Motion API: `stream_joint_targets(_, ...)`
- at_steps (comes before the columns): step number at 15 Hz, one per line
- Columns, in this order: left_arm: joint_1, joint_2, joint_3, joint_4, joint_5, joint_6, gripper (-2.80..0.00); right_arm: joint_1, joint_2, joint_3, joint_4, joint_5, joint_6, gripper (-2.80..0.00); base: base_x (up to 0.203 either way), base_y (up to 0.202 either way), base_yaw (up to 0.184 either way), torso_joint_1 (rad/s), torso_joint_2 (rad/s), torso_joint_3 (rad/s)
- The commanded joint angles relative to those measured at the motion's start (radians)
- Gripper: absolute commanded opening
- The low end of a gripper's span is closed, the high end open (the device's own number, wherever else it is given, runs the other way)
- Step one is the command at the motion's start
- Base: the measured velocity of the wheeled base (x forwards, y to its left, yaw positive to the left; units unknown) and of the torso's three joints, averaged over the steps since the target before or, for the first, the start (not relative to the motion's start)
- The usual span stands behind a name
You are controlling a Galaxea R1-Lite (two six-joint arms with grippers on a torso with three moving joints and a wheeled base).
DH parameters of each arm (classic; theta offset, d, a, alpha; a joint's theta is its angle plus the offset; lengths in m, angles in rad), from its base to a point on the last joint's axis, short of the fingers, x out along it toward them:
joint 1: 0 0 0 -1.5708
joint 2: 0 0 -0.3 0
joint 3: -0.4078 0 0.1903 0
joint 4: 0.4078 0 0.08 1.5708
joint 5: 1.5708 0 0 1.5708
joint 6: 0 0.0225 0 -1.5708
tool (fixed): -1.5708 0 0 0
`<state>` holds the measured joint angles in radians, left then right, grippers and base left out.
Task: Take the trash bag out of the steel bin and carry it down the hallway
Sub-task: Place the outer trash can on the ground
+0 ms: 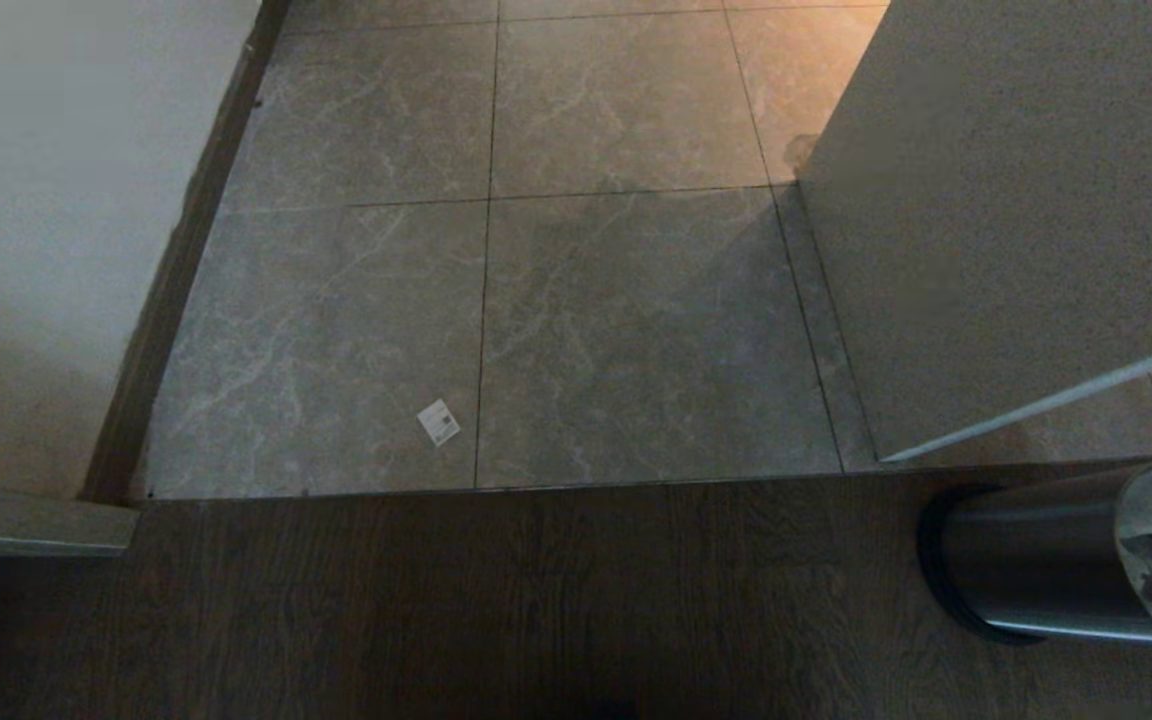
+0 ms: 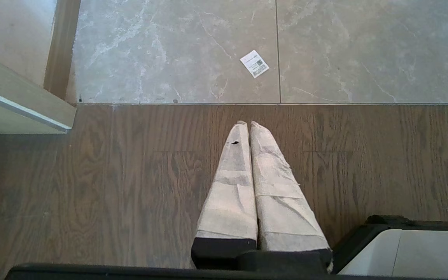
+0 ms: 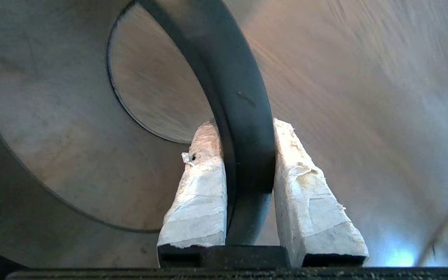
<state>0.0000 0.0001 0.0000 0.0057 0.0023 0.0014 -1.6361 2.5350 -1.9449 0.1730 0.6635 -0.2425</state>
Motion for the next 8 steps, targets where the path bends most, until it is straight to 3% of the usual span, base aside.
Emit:
stream_joint_targets(1, 0.000, 0.000, 0.000, 0.000, 0.001, 0.000, -2.80, 0.027, 0.049, 0.000, 0.002, -0.013, 0.059, -2.80, 0.000, 0.000, 0.000, 0.000, 0.00, 0.000)
stream_joint_targets(4, 0.000, 0.000, 0.000, 0.000, 0.001, -0.001, -2.80, 0.074, 0.076, 0.000, -0.002, -0.080, 0.182, -2.80, 0.000, 0.000, 0.000, 0.000, 0.00, 0.000)
stream_joint_targets(8, 0.000, 0.000, 0.000, 0.000, 0.001, 0.000, -2.80, 0.088, 0.146, -0.002, -0.066, -0.098, 0.190, -2.80, 0.000, 0.000, 0.000, 0.000, 0.00, 0.000)
